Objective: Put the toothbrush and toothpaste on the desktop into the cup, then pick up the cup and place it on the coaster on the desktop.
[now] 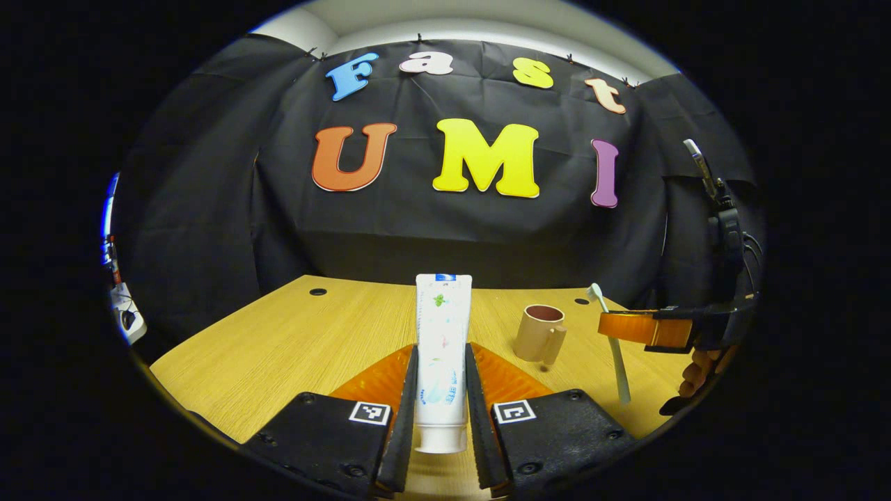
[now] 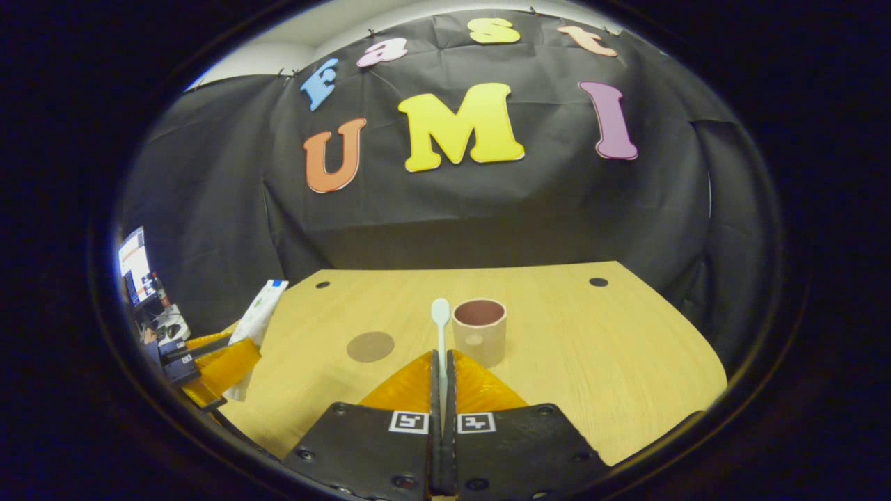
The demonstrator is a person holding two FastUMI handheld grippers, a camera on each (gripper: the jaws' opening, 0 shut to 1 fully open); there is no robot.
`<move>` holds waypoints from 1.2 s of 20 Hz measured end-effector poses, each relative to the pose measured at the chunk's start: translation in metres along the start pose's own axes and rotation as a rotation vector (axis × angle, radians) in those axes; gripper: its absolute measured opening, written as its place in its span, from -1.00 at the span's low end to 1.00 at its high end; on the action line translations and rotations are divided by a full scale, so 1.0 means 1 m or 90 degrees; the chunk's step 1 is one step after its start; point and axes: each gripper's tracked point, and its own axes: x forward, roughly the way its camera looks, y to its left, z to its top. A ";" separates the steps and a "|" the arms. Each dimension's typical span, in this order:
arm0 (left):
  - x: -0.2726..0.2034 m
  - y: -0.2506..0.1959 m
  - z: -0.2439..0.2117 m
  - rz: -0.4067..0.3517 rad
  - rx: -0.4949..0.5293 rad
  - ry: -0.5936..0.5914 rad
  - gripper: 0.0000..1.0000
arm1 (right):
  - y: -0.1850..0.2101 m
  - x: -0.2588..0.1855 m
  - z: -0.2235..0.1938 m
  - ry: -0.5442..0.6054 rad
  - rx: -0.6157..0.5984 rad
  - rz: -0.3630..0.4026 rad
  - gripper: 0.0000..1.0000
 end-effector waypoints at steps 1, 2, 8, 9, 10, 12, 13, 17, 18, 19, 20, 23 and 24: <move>0.005 0.003 0.001 0.002 -0.006 -0.002 -0.21 | 0.002 0.008 0.012 -0.014 -0.004 0.002 -0.99; 0.008 0.006 0.002 0.007 -0.010 -0.001 -0.21 | 0.002 0.019 0.026 -0.027 -0.007 0.002 -0.99; 0.025 0.014 -0.002 0.014 -0.001 -0.007 -0.21 | -0.008 0.087 0.100 -0.107 -0.015 0.015 -1.00; 0.028 0.013 -0.002 0.013 -0.001 -0.010 -0.20 | -0.014 0.097 0.109 -0.120 -0.007 0.010 -1.00; 0.029 0.011 -0.002 0.010 -0.004 -0.013 -0.21 | -0.017 0.109 0.118 -0.131 -0.001 0.011 -1.00; 0.032 0.008 -0.002 0.005 -0.007 -0.015 -0.20 | -0.027 0.133 0.130 -0.151 0.001 0.006 -1.00; 0.034 0.008 -0.001 0.005 -0.008 -0.015 -0.20 | -0.033 0.145 0.134 -0.160 -0.002 -0.001 -1.00; 0.046 0.006 -0.007 0.005 -0.008 -0.006 -0.20 | -0.047 0.181 0.119 -0.138 0.005 -0.017 -0.99; 0.046 0.006 -0.007 0.007 -0.008 -0.004 -0.20 | -0.049 0.185 0.112 -0.125 0.006 -0.020 -0.99; 0.046 0.006 -0.008 0.008 -0.009 -0.003 -0.20 | -0.050 0.187 0.108 -0.118 0.003 -0.019 -0.99; 0.046 0.006 -0.009 0.009 -0.010 -0.002 -0.20 | -0.049 0.190 0.104 -0.112 -0.003 -0.021 -0.96; 0.044 0.002 -0.016 0.009 -0.007 0.003 -0.21 | -0.049 0.186 0.096 -0.101 -0.012 -0.025 -0.89; 0.044 0.001 -0.016 0.007 -0.008 0.006 -0.21 | -0.050 0.184 0.092 -0.101 -0.011 -0.027 -0.91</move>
